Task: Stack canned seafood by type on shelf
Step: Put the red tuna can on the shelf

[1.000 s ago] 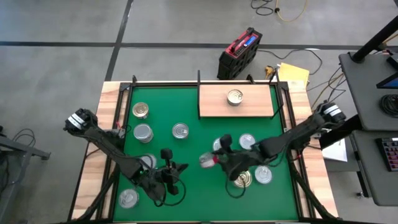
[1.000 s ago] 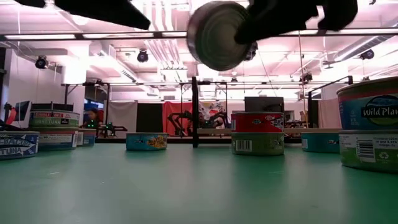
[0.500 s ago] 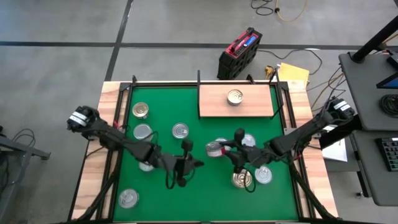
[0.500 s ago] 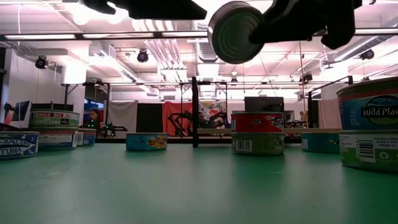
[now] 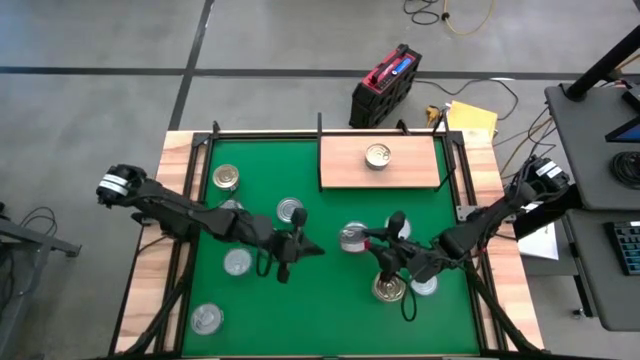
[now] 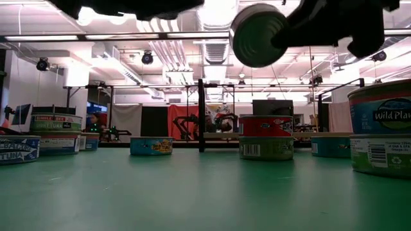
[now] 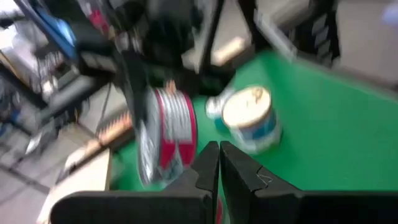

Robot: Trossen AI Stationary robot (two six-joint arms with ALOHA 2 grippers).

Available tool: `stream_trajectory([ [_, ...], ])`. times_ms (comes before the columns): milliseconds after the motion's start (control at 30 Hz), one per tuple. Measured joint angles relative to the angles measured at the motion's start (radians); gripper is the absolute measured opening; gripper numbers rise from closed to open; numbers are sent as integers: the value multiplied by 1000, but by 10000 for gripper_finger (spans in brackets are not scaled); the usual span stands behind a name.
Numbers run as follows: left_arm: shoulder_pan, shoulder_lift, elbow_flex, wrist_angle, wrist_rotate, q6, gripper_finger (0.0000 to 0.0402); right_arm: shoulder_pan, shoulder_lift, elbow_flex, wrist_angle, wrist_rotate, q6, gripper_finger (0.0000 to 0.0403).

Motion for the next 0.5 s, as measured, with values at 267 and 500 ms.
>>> stream_trajectory([
  [267, 53, -48, -123, 285, -141, 7, 0, -29, -1, -146, 374, -10, -230, 143],
  [500, 67, -10, -85, 285, -220, 0, 3, -135, -39, -233, 569, -152, -405, 143],
])
